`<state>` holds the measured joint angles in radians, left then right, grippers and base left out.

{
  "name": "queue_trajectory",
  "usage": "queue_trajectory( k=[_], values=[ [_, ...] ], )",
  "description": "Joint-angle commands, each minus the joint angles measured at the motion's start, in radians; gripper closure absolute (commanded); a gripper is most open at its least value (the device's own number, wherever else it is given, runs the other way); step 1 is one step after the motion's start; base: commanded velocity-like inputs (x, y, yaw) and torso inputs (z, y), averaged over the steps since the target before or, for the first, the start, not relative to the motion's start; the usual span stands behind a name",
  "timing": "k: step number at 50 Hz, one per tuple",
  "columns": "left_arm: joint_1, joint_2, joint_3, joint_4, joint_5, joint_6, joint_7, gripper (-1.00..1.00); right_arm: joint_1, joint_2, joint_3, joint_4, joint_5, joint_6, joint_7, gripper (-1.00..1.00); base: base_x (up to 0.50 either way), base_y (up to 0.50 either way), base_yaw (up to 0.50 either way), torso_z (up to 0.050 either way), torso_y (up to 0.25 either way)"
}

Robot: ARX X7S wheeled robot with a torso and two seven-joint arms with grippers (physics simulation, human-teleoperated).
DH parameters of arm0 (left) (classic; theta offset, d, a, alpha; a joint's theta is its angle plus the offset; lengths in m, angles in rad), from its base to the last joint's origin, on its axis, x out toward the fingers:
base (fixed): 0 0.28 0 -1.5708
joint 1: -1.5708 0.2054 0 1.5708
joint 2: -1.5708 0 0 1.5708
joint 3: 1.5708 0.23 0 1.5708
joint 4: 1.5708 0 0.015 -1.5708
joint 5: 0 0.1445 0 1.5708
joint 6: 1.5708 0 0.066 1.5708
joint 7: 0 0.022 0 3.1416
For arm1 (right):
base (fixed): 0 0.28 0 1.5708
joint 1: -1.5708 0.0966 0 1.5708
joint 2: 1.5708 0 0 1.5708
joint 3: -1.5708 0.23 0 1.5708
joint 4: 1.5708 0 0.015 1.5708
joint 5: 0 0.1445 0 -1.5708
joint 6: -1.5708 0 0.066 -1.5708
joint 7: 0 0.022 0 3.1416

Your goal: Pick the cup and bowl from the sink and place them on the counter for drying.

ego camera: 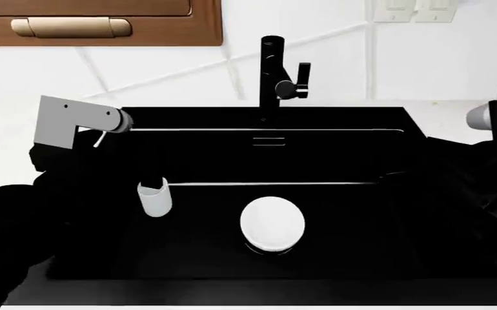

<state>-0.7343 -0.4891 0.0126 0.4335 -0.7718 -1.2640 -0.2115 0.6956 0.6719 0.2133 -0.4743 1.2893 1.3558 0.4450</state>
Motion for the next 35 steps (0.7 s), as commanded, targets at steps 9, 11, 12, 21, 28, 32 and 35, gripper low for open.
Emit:
queue_trajectory(
  k=[9,11,12,21,28,32,35],
  values=[
    [0.001,-0.011,0.013,-0.022,0.012,0.034,0.006,-1.0,-0.014,0.016,-0.005,0.003,0.015,-0.008,0.018,-1.0,0.27,0.0,0.0,0.0,0.001],
    [0.006,-0.007,0.024,-0.027,0.02,0.045,0.005,-1.0,-0.015,0.018,-0.004,0.003,0.02,-0.007,0.022,-1.0,0.14,0.0,0.0,0.0,0.0],
    [0.009,-0.007,0.026,-0.027,0.021,0.047,0.006,-1.0,-0.015,0.02,-0.008,0.002,0.021,-0.005,0.022,-1.0,0.07,0.0,0.0,0.0,0.0],
    [0.001,0.002,0.062,-0.041,0.034,0.057,0.006,-1.0,-0.031,0.019,-0.007,0.004,0.013,-0.027,0.018,-1.0,0.0,0.0,0.0,0.0,0.0],
    [0.005,-0.001,0.061,-0.035,0.03,0.054,0.003,-1.0,-0.044,0.023,-0.019,-0.001,-0.008,-0.048,0.001,-1.0,0.02,0.0,0.0,0.0,0.0],
    [0.009,-0.002,0.067,-0.038,0.033,0.062,0.004,-1.0,-0.053,0.021,-0.021,0.0,-0.01,-0.056,-0.003,-1.0,0.06,0.0,0.0,0.0,0.0],
    [0.009,-0.002,0.068,-0.039,0.031,0.063,0.004,-1.0,-0.063,0.021,-0.02,0.003,-0.014,-0.063,-0.007,-1.0,0.06,0.0,0.0,0.0,0.0]
  ],
)
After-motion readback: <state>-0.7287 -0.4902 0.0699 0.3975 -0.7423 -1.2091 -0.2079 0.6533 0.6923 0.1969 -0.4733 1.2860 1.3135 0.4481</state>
